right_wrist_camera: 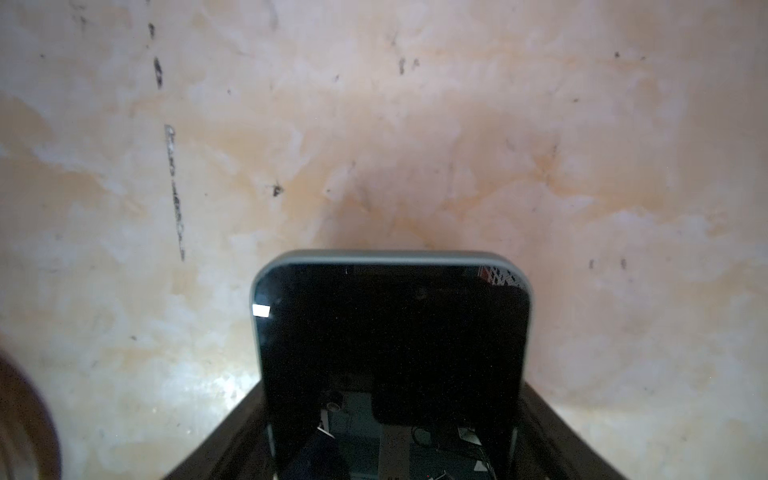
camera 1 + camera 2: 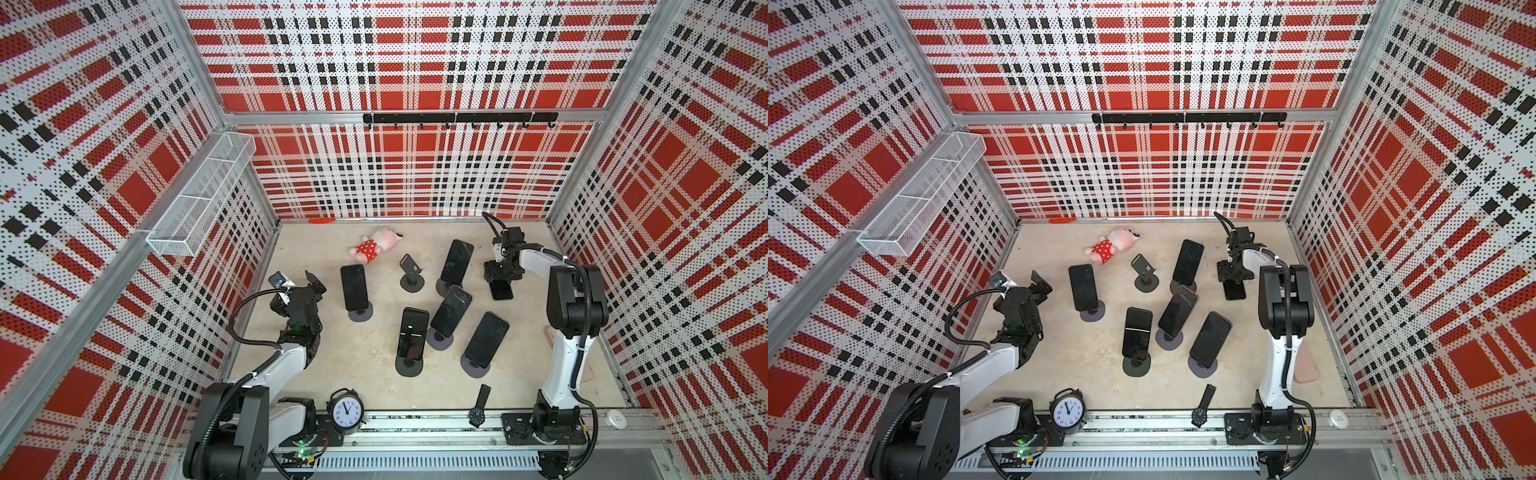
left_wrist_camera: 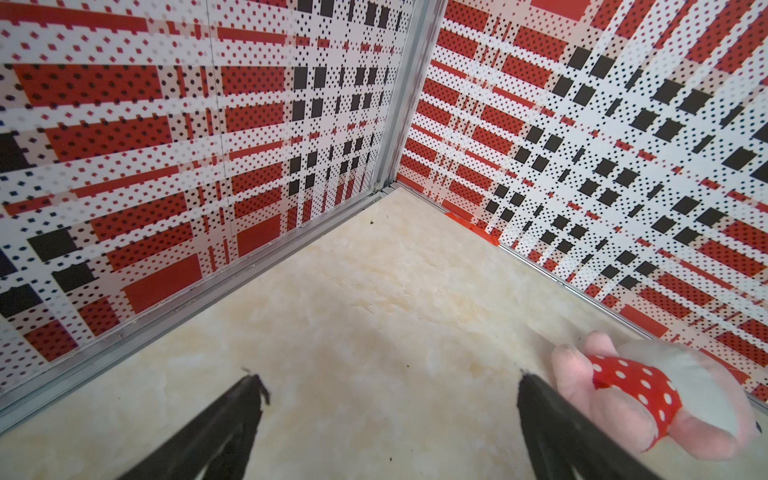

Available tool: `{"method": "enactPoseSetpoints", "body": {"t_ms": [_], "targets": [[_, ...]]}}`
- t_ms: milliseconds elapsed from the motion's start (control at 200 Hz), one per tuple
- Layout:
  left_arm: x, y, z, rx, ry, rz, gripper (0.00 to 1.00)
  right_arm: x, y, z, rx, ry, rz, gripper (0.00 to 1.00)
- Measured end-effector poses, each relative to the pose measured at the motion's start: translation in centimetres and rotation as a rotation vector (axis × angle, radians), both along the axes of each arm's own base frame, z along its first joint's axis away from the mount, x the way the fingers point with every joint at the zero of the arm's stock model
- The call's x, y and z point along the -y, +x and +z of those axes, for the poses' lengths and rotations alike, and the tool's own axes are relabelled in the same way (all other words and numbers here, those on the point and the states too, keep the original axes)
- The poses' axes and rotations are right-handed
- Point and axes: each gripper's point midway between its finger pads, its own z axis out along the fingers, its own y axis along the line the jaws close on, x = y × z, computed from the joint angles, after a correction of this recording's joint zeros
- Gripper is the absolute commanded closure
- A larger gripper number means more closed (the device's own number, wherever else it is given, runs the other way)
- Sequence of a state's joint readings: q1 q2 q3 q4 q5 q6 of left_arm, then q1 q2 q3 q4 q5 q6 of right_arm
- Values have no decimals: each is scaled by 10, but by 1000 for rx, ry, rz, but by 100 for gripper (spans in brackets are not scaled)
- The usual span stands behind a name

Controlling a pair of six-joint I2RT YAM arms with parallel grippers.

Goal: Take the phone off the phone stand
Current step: 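Carry the phone with the right gripper toward the robot and lower it flat, then open the right gripper and raise it away from the phone on the table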

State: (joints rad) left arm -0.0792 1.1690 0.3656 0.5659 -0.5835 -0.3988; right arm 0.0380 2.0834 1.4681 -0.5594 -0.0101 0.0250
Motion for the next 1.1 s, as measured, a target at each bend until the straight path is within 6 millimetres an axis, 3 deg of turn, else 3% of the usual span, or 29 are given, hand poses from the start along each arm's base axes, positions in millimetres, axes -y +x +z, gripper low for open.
{"method": "enactPoseSetpoints", "body": {"t_ms": [276,867,967,1097], "targets": [[0,0,0,1,-2,0,2,0,1,-1,8,2,-3,18],[0,0,2,6,-4,-1,2,-2,6,4,56,25,-19,14],[0,0,1,3,-4,-3,2,-3,7,15,80,36,-33,13],[0,0,1,3,-4,-5,2,-2,13,49,158,46,-55,12]]}}
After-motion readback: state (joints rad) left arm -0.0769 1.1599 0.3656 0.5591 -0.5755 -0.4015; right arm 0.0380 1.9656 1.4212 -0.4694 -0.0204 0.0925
